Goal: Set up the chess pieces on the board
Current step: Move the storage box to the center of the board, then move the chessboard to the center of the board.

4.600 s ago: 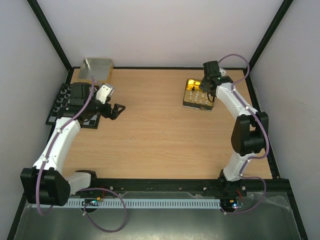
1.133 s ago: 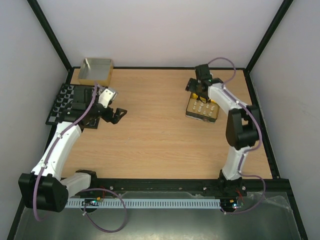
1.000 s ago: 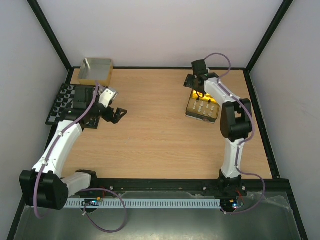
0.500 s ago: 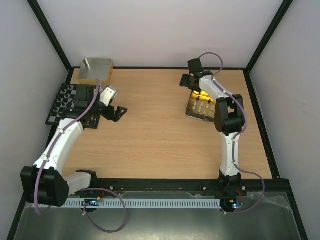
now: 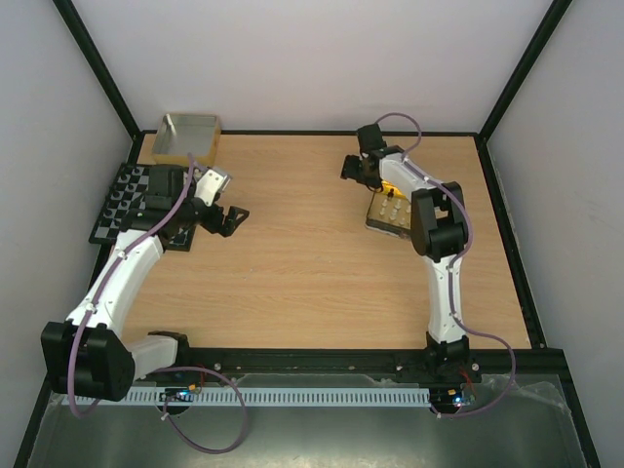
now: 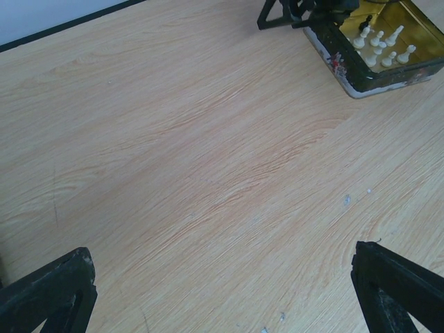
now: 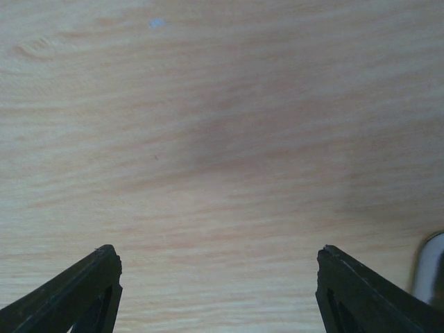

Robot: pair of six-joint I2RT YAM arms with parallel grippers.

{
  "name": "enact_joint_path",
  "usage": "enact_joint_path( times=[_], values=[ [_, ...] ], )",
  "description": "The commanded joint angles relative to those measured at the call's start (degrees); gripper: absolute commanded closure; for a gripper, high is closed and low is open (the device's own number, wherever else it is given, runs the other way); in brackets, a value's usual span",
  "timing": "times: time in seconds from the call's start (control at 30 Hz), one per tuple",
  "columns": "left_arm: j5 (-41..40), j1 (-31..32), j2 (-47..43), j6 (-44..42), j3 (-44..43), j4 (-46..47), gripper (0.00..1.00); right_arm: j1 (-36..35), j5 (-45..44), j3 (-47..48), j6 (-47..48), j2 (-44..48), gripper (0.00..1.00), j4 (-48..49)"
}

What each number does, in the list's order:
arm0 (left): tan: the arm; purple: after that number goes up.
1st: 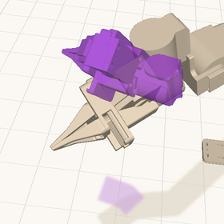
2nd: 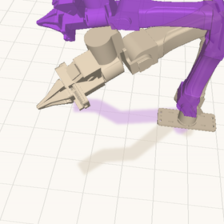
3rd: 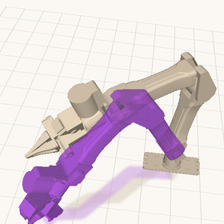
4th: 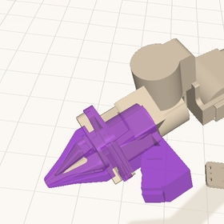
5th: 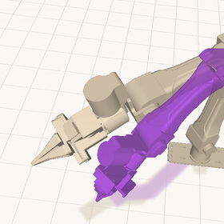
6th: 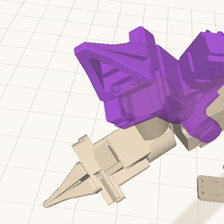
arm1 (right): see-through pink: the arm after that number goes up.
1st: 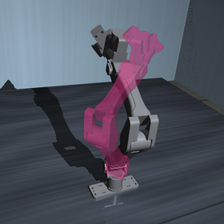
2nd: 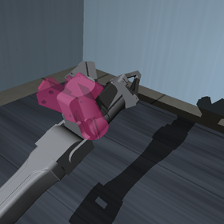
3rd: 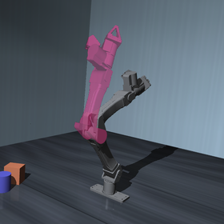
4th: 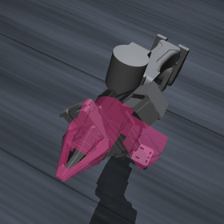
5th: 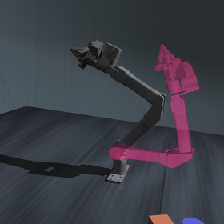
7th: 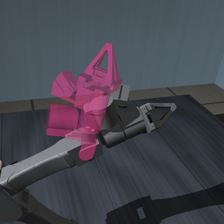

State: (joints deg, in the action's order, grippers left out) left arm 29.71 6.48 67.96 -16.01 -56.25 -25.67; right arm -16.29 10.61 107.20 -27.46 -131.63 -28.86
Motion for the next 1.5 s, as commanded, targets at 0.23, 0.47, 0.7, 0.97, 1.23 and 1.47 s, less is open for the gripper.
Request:
enact_joint_path(
  times=[0.23,0.47,0.7,0.97,1.23,1.47],
  values=[
    [0.00,0.11,-0.51,0.45,0.53,0.46,0.00,-0.23,-2.60,-25.08,-1.68,13.83,0.26,8.12],
    [-8.35,0.02,-2.02,-0.78,1.07,1.62,0.06,-0.99,-0.16,-33.43,-1.45,22.70,0.30,11.96],
    [-26.93,-3.31,-1.78,-5.72,1.87,4.82,0.68,-7.69,-0.75,-31.69,-1.75,26.27,0.40,10.17],
    [-26.92,-20.14,-0.59,-11.20,4.38,7.22,0.97,-16.86,-1.54,-26.26,-3.26,23.77,0.47,8.79],
    [-19.35,-37.50,1.10,-17.18,7.75,8.48,0.97,-23.19,-1.76,-23.04,-4.32,19.77,0.49,8.61],
    [-14.83,-50.10,8.68,-22.11,9.84,12.09,0.98,-24.62,-1.37,-23.38,-5.05,19.50,0.49,8.80]
  ],
)
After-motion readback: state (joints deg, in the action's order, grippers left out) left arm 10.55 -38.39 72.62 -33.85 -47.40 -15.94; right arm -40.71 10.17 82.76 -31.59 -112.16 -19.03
